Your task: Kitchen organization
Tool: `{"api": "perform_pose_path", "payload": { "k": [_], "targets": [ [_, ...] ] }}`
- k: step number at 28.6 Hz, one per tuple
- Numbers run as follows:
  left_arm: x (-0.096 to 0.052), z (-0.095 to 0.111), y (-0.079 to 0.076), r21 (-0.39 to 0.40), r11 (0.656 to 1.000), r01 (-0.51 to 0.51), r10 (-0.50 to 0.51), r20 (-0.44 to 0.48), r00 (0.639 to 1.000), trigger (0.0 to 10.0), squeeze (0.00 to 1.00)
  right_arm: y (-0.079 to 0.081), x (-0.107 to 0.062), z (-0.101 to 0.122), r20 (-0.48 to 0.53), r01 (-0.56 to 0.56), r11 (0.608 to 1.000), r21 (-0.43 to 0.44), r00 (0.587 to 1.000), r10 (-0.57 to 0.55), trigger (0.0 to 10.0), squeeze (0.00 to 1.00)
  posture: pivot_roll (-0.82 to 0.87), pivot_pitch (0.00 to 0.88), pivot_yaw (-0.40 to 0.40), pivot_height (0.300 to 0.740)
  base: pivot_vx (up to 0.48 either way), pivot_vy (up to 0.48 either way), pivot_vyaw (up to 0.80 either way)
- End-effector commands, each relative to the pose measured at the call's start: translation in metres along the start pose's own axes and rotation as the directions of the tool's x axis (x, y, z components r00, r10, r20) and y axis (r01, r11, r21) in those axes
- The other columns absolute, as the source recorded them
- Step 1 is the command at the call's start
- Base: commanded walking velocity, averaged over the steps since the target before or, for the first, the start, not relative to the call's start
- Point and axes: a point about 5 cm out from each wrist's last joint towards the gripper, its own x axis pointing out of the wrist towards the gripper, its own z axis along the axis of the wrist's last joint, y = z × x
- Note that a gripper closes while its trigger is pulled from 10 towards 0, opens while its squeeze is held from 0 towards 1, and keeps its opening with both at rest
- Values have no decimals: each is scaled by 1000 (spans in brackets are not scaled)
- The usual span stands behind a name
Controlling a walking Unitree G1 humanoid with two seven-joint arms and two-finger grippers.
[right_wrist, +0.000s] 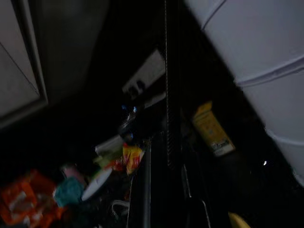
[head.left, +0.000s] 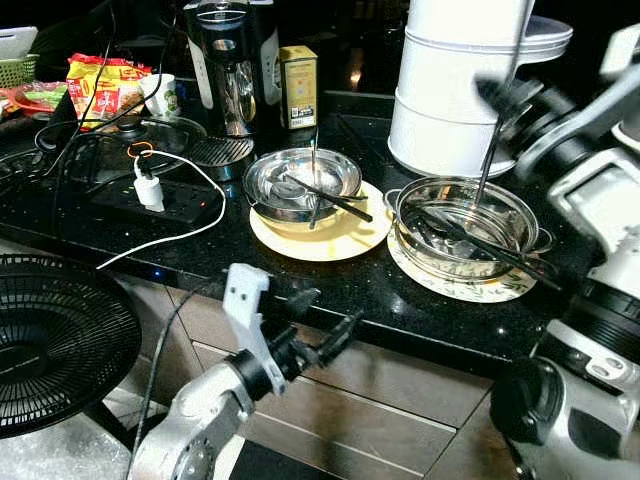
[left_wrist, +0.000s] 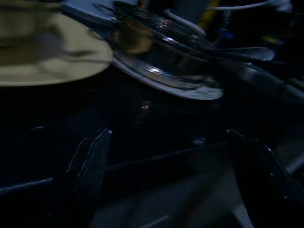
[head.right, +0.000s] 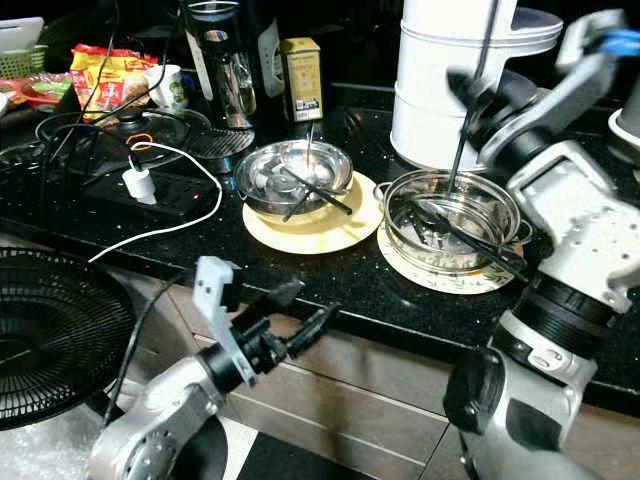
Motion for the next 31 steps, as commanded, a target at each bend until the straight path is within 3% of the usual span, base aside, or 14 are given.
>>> {"api": "perform_pose_path", "payload": {
  "k": [1,7,12,22,28,30,31],
  "targets": [
    [3,6,-10,-1,997,76,-76,4,997,10000,0,2,-3,1,34,-32,999,7,999,32,10000,0,-47,0,23,740,0,0,0],
    [4,8,-13,13,995,98,-98,-2,995,10000,0,2,-6,0,46,-58,998,11,997,58,10000,0,-48,0,24,740,0,0,-196],
    [7,14,-11,46,994,94,-94,2,996,10000,0,-6,-10,4,84,-20,1000,21,996,18,10000,0,-47,0,25,740,0,0,-754],
    [10,21,-13,75,991,110,-110,-8,994,10000,0,-10,-12,1,63,11,1000,-9,998,-10,10000,0,-51,0,28,740,0,0,-756],
    [12,19,-12,190,977,93,-83,-61,995,10000,0,-11,-13,-7,31,32,998,-59,999,-30,10000,0,-51,0,30,740,0,0,-756],
    [14,19,-7,303,951,66,-41,-88,995,10000,0,-12,-13,-11,22,43,997,-69,999,-41,10000,0,-50,0,30,740,0,0,0],
    [14,19,-7,303,951,66,-41,-88,995,10000,0,-12,-13,-11,22,43,997,-69,999,-41,10000,0,-50,0,30,740,0,0,0]
  ]
}}
